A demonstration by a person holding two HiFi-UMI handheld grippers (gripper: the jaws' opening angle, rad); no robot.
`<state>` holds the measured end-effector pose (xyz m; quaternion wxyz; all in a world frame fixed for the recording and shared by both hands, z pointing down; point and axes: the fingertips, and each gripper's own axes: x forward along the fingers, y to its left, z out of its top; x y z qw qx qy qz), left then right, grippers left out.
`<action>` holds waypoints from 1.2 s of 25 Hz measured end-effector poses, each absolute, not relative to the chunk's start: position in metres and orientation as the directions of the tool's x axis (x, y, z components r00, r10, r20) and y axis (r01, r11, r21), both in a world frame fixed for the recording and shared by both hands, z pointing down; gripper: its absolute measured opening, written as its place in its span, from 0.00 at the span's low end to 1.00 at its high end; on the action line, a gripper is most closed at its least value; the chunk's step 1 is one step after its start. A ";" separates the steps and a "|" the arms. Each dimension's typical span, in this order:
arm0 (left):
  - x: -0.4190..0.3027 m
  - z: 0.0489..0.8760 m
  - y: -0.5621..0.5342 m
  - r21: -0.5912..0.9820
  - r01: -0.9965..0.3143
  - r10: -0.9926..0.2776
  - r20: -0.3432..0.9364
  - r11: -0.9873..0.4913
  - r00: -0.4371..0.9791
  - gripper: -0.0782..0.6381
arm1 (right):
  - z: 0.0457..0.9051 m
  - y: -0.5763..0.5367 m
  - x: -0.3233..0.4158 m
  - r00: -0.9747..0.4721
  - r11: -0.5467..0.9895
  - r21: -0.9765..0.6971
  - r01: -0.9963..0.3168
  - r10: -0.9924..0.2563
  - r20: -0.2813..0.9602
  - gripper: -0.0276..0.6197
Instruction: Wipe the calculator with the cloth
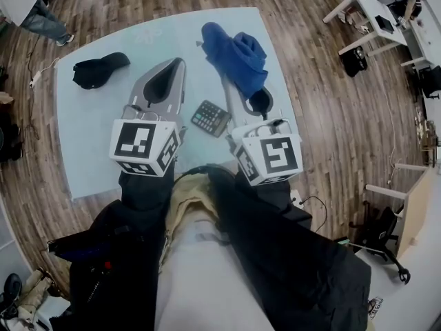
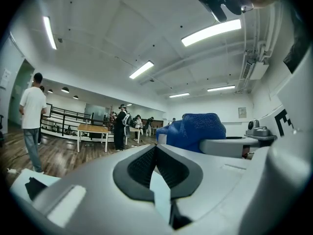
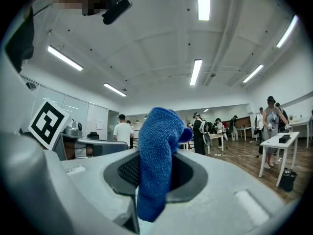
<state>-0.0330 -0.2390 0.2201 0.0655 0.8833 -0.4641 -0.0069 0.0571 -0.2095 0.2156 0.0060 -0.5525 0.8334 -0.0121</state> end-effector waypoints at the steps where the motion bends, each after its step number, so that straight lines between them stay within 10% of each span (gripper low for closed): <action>1: -0.032 0.220 -0.238 0.120 -0.818 -0.820 0.048 -0.562 0.570 0.10 | 0.216 -0.210 0.057 -0.389 0.389 -0.026 -0.921 -0.921 0.004 0.20; 30: -0.018 0.239 -0.236 0.133 -0.789 -0.788 0.076 -0.599 0.611 0.10 | 0.231 -0.205 0.065 -0.314 0.314 -0.010 -0.949 -0.948 0.055 0.19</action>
